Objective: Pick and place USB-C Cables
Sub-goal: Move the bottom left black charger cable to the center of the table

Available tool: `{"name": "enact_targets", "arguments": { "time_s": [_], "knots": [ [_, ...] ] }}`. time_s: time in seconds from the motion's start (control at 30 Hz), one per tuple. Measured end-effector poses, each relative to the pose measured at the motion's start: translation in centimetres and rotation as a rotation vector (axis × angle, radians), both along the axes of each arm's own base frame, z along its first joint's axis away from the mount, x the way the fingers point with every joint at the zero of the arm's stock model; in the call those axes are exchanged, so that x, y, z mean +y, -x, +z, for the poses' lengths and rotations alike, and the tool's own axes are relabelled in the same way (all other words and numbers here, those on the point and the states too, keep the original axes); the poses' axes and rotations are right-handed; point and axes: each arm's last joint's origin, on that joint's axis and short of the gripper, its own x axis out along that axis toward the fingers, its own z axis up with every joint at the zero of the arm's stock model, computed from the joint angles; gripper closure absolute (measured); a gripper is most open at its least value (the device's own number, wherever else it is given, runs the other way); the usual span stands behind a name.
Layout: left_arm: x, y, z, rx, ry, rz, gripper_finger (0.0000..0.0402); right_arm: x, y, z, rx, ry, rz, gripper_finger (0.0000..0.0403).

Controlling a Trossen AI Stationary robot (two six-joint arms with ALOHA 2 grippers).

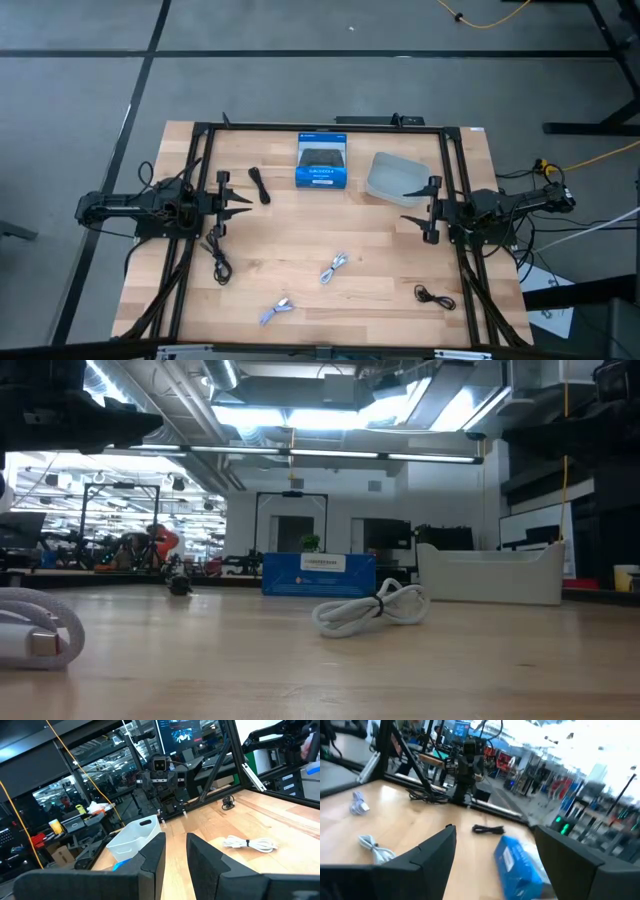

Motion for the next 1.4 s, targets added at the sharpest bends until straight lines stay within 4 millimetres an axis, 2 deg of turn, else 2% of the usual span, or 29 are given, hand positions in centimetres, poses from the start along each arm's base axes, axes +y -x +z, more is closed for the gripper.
{"name": "enact_targets", "arguments": {
  "time_s": [0.13, 0.27, 0.53, 0.67, 0.8, 1.0, 1.13, 1.4],
  "knots": [
    [0.0, 0.0, 0.0, 0.000, -0.006, 0.001, 0.0331, 0.0, 0.0, 0.0, 0.003, 0.014, 0.001, 0.0128],
    [0.1, 0.1, 0.4, -0.045, -0.098, 0.036, 0.0331, 0.0, 0.0, 0.1, -0.010, -0.025, 0.017, 0.0128],
    [-0.2, 0.3, 1.4, -0.138, 0.044, -0.086, 0.0331, 0.6, 0.1, 0.7, -0.057, -0.390, 0.257, 0.0128],
    [-0.4, 0.3, 1.4, -0.124, 0.203, -0.180, 0.0331, 0.8, 0.2, 0.8, -0.053, -0.464, 0.326, 0.0128],
    [-0.4, 0.3, 1.4, -0.109, 0.322, -0.209, 0.0331, 0.7, 0.2, 1.0, -0.060, -0.585, 0.335, 0.0128],
    [-0.2, 0.2, 1.3, -0.106, 0.341, -0.126, 0.0331, 0.5, 0.3, 1.6, -0.143, -0.622, 0.293, 0.0128],
    [-0.1, -0.1, 1.0, -0.073, 0.346, -0.110, 0.0331, 0.2, 0.3, 1.6, -0.178, -0.659, 0.182, 0.0128],
    [-0.1, -0.3, 0.8, -0.050, 0.349, -0.102, 0.0331, 0.1, 0.1, 1.1, -0.145, -0.737, 0.124, 0.0128]
  ]
}}
